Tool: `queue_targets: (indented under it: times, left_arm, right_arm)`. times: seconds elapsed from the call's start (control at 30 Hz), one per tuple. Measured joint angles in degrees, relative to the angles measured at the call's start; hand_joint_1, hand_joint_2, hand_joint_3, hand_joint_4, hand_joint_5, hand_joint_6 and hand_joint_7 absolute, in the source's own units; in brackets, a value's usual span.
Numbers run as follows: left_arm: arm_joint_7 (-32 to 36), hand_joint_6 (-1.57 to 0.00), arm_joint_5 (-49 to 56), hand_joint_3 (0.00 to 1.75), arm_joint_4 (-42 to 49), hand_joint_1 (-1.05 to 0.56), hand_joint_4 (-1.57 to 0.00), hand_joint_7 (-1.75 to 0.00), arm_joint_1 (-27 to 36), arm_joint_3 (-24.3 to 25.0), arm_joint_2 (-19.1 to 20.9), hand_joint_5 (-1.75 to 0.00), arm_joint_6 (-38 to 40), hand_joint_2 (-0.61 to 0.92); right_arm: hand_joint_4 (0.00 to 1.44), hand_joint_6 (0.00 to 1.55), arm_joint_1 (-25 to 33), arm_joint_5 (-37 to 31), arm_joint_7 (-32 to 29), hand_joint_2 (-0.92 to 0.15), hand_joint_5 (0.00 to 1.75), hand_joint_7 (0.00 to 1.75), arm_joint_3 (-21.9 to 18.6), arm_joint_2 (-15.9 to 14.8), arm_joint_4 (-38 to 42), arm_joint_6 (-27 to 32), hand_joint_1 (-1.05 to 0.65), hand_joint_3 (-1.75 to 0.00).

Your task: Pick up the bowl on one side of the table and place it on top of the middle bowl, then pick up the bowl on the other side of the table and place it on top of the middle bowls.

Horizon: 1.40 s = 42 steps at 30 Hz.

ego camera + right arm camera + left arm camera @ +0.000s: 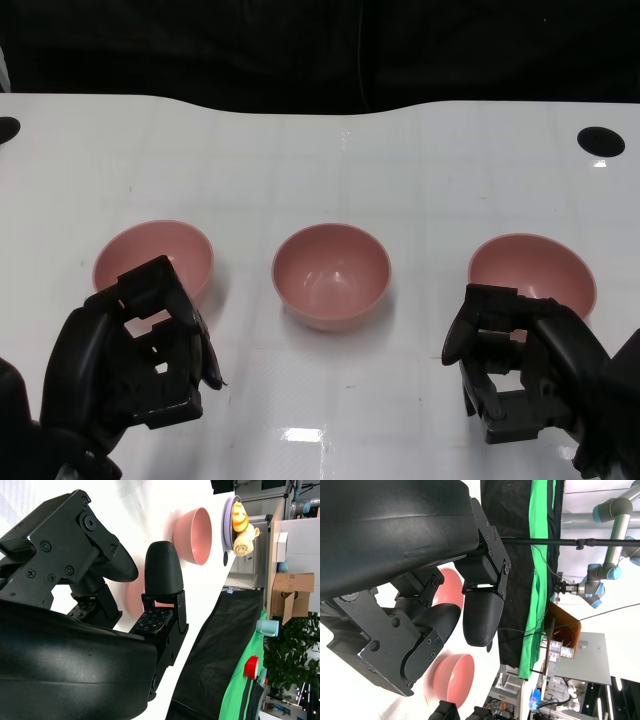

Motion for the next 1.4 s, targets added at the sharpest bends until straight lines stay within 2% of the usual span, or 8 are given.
queue_targets:
  times: [0.43,0.57,0.7,0.83,0.93,1.0,1.13,1.4]
  left_arm:
    - [-0.37,-0.82,-0.05,1.64,-0.24,-0.08,-0.96,-1.73,0.02,-0.81,0.64,-1.75,2.11,0.3]
    - [-0.37,-0.82,0.63,1.63,-0.28,-0.09,-0.95,-1.73,0.02,-1.19,1.2,-1.75,2.22,0.29]
    - [-0.37,-0.84,2.7,1.62,-0.28,-0.07,-0.95,-1.68,0.03,-2.02,1.72,-1.75,1.77,0.3]
    - [-0.37,-0.85,5.15,1.61,-0.23,-0.07,-0.94,-1.65,0.03,-2.59,2.2,-1.75,0.26,0.32]
    - [-0.37,-0.86,6.04,1.62,-0.17,-0.07,-0.94,-1.65,0.03,-2.68,2.25,-1.75,-0.09,0.32]
    - [-0.37,-0.86,6.47,1.62,-0.11,-0.06,-0.94,-1.64,0.03,-2.69,2.24,-1.75,-0.12,0.32]
    - [-0.37,-0.88,6.8,1.63,-0.09,-0.06,-0.94,-1.61,0.03,-2.69,2.24,-1.75,-0.13,0.31]
    - [-0.41,-0.88,7.3,1.64,-0.04,-0.06,-0.93,-1.61,0.05,-2.64,2.26,-1.75,-0.88,0.31]
  right_arm:
    - [0.9,0.85,0.0,0.05,0.08,-0.33,1.72,1.42,-0.02,0.0,-0.03,0.0,-0.06,-1.5]
    - [0.85,0.82,0.0,0.17,0.13,-0.34,1.6,1.32,-0.15,-0.02,-0.03,-0.6,-0.07,-1.45]
    - [0.71,0.74,-0.39,-2.27,0.17,-0.47,1.39,1.06,-0.19,-1.47,1.38,-7.07,-0.14,-1.13]
    - [0.56,0.6,-1.27,-10.22,-3.23,-0.56,1.14,0.71,-0.19,-4.24,3.7,-13.41,-0.23,-0.78]
    - [0.43,0.5,-1.56,-17.05,-7.32,-0.72,0.95,0.42,-0.11,-5.33,3.85,-15.03,-0.29,-0.34]
    - [0.35,0.46,-1.77,-21.08,-9.72,-0.79,0.89,0.31,-0.05,-5.87,3.83,-15.22,-0.34,-0.19]
    - [0.21,0.38,-2.33,-29.91,-13.61,-0.84,0.81,0.21,0.37,-7.78,3.6,-14.85,-0.45,-0.06]
    - [0.08,0.3,-2.73,-43.62,-16.62,-0.87,0.73,0.12,2.59,-10.07,1.34,-9.33,-0.56,-0.01]
